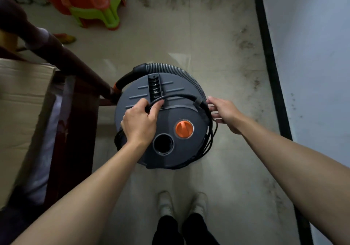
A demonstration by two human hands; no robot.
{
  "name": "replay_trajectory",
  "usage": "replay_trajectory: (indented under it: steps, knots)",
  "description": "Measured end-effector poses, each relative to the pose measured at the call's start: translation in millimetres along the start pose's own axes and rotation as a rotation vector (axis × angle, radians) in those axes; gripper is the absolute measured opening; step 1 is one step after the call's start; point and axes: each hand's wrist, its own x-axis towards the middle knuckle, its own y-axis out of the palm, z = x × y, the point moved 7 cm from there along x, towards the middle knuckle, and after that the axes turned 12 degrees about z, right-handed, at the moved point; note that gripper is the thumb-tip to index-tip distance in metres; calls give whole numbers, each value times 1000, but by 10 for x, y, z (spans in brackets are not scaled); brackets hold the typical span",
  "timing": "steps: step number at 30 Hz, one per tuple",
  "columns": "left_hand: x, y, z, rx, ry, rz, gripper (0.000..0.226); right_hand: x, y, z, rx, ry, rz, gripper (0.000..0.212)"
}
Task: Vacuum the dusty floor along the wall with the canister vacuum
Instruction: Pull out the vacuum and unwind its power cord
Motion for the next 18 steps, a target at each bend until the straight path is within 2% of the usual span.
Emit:
replay_trajectory:
  steps: [2,4,6,7,10,13,15,18]
  knots:
    - [0,61,-72,-89,-46,36,55,-79,9,-118,7,25,76,43]
    - [49,120,-61,-264,-125,67,59,-161,86,-199,21,2,175,71]
    - [93,236,-36,-452,-226,87,59,-235,155,-286,18,-56,217,95]
    - [104,298,-16,-542,-289,86,57,-255,179,-324,-4,-92,210,100]
    - [81,460,47,-715,-448,103,48,-238,143,-473,-41,-156,84,92]
    - [24,495,113,-689,-449,151,48,-276,1,-630,-10,-156,-52,76]
    - [-46,472,190,-645,-436,174,50,-365,-104,-712,-32,-167,-109,75]
    - [-174,381,275,-672,-455,183,47,-646,-320,-790,-296,-148,-304,66]
